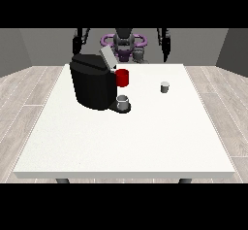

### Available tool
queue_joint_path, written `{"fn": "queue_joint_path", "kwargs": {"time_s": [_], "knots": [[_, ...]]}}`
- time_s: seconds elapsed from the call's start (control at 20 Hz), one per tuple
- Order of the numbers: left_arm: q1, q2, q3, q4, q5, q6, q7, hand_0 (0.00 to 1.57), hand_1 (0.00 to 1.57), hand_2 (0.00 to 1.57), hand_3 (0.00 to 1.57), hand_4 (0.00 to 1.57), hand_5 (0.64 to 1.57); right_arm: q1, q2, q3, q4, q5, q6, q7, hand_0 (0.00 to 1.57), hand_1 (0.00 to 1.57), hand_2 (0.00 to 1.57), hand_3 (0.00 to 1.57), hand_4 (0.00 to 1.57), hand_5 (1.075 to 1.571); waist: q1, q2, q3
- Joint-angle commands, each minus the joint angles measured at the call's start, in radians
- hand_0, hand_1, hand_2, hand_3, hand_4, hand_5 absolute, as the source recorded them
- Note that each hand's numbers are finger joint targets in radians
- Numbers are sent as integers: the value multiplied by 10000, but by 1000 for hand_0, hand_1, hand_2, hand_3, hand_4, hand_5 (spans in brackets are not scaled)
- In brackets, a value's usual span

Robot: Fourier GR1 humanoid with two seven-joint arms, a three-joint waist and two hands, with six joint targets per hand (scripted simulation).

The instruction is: Insert the coffee pod into the coffee machine and close the lid

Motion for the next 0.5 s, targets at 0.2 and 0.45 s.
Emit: {"fn": "queue_joint_path", "kwargs": {"time_s": [0.2,0.45], "knots": [[642,753,377,504,340,-1442,-1948,0,0,0,0,0,1571,309,239,-23,333,-47,32,276,0,0,0,0,128,1571,333,-687,16],[-1405,2490,1643,1073,174,-1627,-1018,0,0,0,0,0,1571,-614,1012,-595,130,-341,-981,-1265,0,0,0,0,94,1571,-485,280,22]]}}
